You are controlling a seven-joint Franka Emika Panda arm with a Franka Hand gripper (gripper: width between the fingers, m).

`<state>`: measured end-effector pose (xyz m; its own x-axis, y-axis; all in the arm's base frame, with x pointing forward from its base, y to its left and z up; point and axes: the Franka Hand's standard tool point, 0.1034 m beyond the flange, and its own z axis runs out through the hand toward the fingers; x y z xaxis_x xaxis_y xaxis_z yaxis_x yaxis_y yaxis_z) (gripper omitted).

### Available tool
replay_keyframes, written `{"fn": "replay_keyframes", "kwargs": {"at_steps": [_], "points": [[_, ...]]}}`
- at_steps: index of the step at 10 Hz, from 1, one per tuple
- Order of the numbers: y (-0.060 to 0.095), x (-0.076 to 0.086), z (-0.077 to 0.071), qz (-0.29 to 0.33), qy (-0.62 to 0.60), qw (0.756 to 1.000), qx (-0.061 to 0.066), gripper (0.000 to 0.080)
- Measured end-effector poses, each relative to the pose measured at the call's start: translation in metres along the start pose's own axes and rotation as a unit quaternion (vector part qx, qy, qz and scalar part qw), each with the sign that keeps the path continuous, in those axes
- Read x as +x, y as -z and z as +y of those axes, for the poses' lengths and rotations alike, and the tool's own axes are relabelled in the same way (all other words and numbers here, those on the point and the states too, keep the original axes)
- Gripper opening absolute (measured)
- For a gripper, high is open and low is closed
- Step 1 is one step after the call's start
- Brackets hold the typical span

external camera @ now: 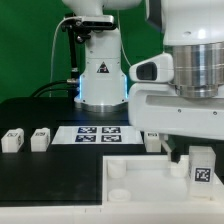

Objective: Assemble one leg

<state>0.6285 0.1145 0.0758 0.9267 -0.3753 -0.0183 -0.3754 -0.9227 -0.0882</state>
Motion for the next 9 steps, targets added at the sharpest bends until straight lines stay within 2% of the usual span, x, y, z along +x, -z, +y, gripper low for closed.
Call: {"fn": "replay_keyframes", "kwargs": {"at_steps": [2, 3, 5, 6, 7, 9], "points": [[-0.0047, -0.0014, 0.0007, 0.011, 0.084, 0.996, 0.001, 0.0649], [-0.0053, -0.0020, 0.0011, 0.010, 0.068, 0.998, 0.001, 0.0649], [-0.0054, -0.0019, 0.0013, 0.011, 0.056, 0.998, 0.001, 0.0411], [-0.0056, -0.0025, 0.0003, 0.009, -0.007, 1.000, 0.004, 0.0411], [-0.0057, -0.0025, 0.0003, 0.009, -0.048, 0.999, 0.005, 0.0292], [-0.0062, -0.0013, 0.0009, 0.005, -0.190, 0.982, 0.007, 0.0292]]}}
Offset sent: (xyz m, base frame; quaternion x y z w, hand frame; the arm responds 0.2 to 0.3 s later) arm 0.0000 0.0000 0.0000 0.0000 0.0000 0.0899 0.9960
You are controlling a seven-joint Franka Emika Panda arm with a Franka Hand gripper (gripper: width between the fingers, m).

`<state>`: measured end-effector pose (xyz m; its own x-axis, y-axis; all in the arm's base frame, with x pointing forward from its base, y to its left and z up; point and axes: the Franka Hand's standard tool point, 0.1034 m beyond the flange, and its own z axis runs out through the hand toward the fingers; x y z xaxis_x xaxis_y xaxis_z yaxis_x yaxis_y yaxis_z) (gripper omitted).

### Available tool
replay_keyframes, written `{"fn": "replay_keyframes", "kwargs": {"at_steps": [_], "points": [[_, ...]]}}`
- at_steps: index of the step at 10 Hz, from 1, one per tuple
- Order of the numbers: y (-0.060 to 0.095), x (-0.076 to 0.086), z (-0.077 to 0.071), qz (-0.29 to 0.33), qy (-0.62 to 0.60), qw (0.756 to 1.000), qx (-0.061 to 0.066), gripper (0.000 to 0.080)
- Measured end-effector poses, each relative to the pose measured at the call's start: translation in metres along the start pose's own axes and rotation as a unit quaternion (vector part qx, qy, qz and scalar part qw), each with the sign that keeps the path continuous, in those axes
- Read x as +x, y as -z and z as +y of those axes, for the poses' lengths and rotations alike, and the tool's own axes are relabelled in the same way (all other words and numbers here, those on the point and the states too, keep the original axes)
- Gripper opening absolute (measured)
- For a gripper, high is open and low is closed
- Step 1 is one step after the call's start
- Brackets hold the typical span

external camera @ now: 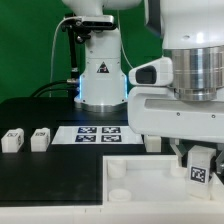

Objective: Assemble one leg

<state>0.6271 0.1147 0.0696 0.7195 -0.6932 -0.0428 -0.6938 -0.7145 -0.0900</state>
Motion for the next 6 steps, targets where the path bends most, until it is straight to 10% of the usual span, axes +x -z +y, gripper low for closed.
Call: {"fn": "replay_keyframes", "kwargs": {"at_steps": [2, 6], "points": [[-0.0003, 0.0053, -0.0010, -0.012, -0.241, 0.970, -0.018, 0.0292], [-0.0003, 0.0056, 0.0011, -0.012, -0.466, 0.885, -0.014, 0.0294]]}}
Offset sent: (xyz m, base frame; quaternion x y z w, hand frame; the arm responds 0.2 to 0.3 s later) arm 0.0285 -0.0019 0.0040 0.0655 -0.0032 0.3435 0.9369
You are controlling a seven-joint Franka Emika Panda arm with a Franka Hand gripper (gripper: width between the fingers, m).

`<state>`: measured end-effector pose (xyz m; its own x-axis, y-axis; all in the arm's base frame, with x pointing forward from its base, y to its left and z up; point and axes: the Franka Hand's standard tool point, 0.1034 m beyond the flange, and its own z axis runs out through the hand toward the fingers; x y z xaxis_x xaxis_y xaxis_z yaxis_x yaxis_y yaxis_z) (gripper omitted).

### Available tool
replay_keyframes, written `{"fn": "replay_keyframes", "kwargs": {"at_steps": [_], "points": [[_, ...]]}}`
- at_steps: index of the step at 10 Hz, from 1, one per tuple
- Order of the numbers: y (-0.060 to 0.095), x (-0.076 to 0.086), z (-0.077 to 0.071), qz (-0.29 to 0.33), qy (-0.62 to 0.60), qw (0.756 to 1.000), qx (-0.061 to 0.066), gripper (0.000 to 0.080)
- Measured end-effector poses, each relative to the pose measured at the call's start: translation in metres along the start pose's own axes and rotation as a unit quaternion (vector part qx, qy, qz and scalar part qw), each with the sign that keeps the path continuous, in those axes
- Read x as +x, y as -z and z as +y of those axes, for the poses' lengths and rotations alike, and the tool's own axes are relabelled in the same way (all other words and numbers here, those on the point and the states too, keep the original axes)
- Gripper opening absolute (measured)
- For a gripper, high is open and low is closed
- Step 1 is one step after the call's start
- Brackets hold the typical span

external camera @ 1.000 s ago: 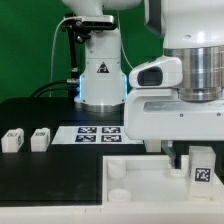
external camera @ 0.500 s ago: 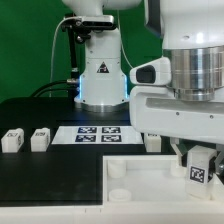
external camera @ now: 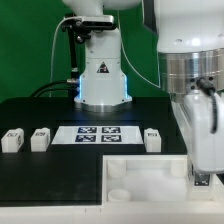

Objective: Assemble one leg

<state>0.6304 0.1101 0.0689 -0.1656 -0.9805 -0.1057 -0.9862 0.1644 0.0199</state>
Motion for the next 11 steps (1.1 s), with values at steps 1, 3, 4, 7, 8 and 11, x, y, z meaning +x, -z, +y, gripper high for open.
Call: {"fn": "replay_keyframes", "kwargs": {"at_steps": [1, 3, 4, 7, 8, 11], "points": [[0.0000, 0.0000, 0.0000, 0.000, 0.006, 1.000, 0.000, 0.0294], [-0.0009, 0.0001, 0.0004, 0.000, 0.033, 0.999, -0.001, 0.0497], [-0.0018, 0.0008, 0.0014, 0.000, 0.112, 0.994, -0.002, 0.0600], [-0.0039, 0.0034, 0.0070, 0.001, 0.334, 0.943, -0.004, 0.0647], [-0.0040, 0.0045, 0.0066, 0.002, 0.389, 0.921, -0.004, 0.0647], [-0.0020, 0.0000, 0.0080, 0.015, 0.585, 0.811, -0.008, 0.0649]]}}
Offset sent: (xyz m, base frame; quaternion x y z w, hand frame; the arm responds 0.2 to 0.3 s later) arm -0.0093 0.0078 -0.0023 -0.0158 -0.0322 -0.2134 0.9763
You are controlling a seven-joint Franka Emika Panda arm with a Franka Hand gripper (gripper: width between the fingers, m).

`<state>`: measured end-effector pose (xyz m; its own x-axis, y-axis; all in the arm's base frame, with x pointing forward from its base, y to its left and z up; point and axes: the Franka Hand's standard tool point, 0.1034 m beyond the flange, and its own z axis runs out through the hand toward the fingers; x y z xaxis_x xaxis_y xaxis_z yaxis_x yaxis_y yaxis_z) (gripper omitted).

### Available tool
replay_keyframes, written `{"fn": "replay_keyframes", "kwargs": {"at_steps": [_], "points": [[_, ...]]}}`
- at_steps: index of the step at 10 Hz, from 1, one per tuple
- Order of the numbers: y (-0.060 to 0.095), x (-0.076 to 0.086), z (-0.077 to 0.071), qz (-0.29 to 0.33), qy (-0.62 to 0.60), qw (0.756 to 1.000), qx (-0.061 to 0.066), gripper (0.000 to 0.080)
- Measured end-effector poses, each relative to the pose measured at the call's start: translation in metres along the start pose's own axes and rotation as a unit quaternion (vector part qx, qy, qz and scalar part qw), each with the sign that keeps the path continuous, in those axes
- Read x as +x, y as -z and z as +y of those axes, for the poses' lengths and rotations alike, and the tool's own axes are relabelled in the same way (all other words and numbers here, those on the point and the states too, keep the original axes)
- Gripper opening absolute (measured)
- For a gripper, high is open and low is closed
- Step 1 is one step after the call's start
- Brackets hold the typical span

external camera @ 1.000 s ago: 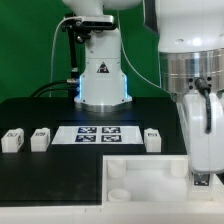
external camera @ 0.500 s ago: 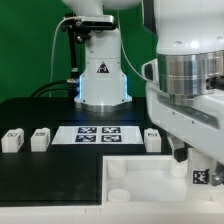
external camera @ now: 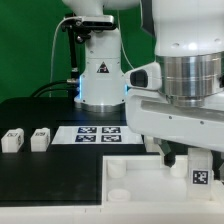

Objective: Assemble one leg

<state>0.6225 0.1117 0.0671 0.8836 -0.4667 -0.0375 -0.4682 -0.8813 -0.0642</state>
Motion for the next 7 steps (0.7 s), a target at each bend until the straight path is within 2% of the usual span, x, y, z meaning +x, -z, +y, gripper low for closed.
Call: {"fn": "replay_keyframes", "kwargs": {"at_steps": [2, 3, 5, 6, 7], "points": [[0.0100, -0.0041, -0.0079, 0.014, 0.134, 0.991, -0.007, 0.0649], [0.0088, -0.0047, -0.0079, 0.013, 0.098, 0.995, -0.004, 0.0649], [0.0076, -0.0043, -0.0070, 0.013, 0.070, 0.997, -0.004, 0.0397], [0.0073, -0.0046, -0.0072, 0.012, 0.023, 1.000, -0.004, 0.0397], [0.0067, -0.0047, -0.0059, 0.011, -0.031, 0.999, -0.004, 0.0291]]}}
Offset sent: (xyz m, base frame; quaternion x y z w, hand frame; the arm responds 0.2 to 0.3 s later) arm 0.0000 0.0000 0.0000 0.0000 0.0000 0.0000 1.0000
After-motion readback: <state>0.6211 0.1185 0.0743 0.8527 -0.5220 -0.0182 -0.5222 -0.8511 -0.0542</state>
